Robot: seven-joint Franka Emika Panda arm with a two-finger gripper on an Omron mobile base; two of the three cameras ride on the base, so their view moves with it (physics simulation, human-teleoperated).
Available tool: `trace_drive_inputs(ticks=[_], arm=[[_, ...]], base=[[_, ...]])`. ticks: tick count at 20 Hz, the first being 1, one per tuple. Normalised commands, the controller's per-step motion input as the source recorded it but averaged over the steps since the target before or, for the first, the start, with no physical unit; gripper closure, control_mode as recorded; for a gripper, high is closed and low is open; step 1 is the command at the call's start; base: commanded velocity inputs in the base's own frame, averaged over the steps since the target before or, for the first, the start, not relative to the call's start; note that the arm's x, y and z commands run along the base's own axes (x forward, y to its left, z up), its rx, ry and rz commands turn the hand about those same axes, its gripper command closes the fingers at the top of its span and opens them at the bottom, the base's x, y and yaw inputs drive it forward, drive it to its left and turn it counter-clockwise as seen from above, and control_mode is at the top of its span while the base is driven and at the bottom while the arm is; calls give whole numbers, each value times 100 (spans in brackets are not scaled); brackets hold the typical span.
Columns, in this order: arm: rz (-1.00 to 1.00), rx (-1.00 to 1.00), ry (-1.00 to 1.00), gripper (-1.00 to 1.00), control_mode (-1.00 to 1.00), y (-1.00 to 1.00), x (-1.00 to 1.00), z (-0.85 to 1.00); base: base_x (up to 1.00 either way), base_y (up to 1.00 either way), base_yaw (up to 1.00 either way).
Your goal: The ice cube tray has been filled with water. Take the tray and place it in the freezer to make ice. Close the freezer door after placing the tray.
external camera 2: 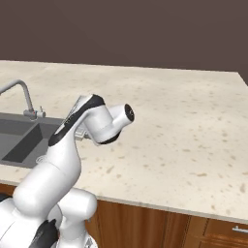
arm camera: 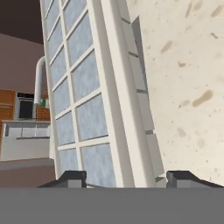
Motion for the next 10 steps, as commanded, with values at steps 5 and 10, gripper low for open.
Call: trace_drive_inputs(ticks=[5, 10], arm=[[0, -13, 0, 100, -100, 0, -4, 0], [0, -2, 0, 100, -100, -7, 0, 0]], base=[[0, 0, 0], [0, 0, 0]])
